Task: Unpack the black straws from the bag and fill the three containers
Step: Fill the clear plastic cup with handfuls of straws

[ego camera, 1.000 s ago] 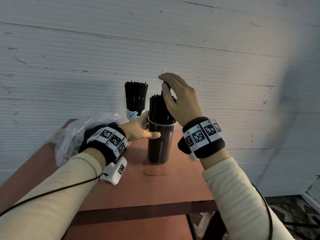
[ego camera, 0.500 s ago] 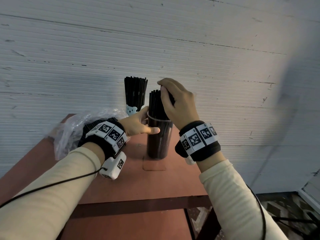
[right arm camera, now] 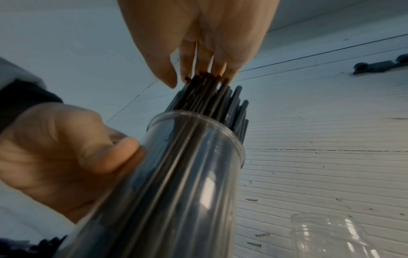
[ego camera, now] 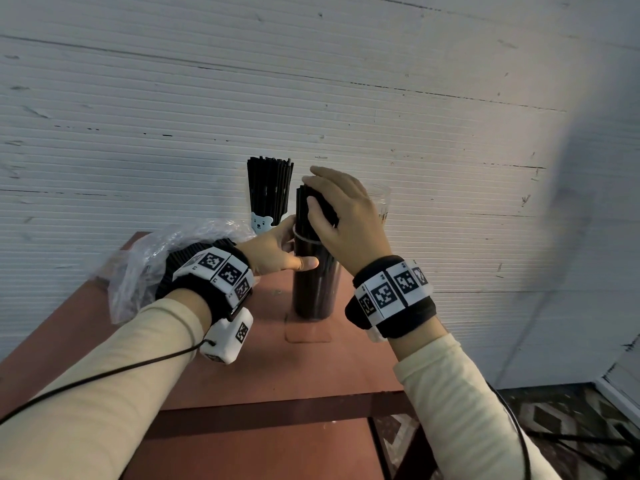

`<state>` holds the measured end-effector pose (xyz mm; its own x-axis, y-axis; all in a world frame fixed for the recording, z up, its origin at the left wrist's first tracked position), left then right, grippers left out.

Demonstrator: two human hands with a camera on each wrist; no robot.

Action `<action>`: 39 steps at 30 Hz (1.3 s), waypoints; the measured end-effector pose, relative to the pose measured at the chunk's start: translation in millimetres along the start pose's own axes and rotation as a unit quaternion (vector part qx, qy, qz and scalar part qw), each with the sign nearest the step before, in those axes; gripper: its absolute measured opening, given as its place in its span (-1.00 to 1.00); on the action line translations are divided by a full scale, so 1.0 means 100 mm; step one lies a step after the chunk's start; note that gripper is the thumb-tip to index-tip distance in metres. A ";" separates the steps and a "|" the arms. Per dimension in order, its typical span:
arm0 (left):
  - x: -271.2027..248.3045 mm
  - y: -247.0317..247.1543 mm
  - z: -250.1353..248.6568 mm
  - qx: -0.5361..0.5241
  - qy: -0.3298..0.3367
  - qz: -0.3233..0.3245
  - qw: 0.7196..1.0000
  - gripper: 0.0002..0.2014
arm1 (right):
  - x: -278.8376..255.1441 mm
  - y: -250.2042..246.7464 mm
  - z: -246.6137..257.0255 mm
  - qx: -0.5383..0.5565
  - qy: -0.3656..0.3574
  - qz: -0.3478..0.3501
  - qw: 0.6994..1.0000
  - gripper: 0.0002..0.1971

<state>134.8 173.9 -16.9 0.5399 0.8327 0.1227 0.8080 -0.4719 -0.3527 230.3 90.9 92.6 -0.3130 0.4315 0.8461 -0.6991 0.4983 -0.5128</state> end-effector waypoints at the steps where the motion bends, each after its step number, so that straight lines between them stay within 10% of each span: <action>1: 0.00 0.00 0.01 -0.001 -0.001 0.000 1.000 -0.30 | -0.01 -0.01 0.02 -0.006 -0.005 0.005 1.000 -0.67; 27: -0.03 0.06 -0.06 -0.007 0.002 0.000 1.000 -0.21 | -0.03 -0.17 -0.16 -0.038 0.031 -0.044 0.998 -0.83; 33: -0.05 0.07 -0.03 -0.037 0.011 0.004 0.999 -0.19 | -0.06 -0.15 -0.21 0.023 0.042 0.038 0.998 -0.44; 39: -0.08 0.07 -0.02 -0.093 0.021 -0.012 0.995 -0.05 | -0.34 0.03 -0.81 0.165 0.255 0.125 0.944 0.08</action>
<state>137.2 163.5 -18.6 0.5259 0.8335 0.1693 0.8485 -0.5004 -0.1723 291.0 138.5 50.1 -0.2028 0.8530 0.4809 -0.8329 0.1080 -0.5428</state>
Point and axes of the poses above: each hand's wrist, its own x-axis towards the middle knuckle, its own y-axis out of the palm, z = x × y, the point moved 9 cm from there along x, towards the middle knuckle, and after that the axes turned 6 degrees about z, right-handed, at the moved point
